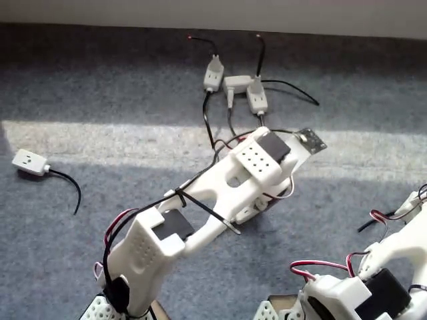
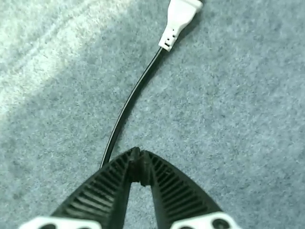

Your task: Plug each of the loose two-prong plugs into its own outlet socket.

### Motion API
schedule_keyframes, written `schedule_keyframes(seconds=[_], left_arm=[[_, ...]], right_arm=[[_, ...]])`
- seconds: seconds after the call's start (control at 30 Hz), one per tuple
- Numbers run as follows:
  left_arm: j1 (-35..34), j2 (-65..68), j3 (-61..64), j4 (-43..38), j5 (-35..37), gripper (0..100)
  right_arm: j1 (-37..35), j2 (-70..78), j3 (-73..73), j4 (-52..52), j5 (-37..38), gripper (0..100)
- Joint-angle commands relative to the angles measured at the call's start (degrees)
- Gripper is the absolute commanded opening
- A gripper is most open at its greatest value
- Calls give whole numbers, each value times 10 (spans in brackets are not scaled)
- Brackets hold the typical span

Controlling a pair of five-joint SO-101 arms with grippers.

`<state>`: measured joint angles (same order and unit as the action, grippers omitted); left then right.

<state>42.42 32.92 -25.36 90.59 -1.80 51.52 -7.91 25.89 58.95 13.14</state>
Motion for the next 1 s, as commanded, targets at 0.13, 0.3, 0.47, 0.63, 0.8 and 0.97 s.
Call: schedule_keyframes(seconds=[0.13, 0.3, 0.47, 0.63, 0.8, 0.97], left_arm=[[-20, 72, -7, 7, 18, 7], [-23, 118, -7, 10, 19, 7], [-24, 135, -7, 8, 19, 7], [-22, 116, -7, 8, 18, 91], [-24, 70, -7, 10, 18, 153], [-24, 17, -7, 30, 15, 164]], right_arm=[[2, -24, -4, -8, 6, 6], [3, -24, -4, -8, 6, 6], [1, -24, -4, -8, 6, 6], [1, -24, -4, -8, 6, 6], [1, -24, -4, -8, 6, 6], [1, -24, -4, -8, 6, 6]])
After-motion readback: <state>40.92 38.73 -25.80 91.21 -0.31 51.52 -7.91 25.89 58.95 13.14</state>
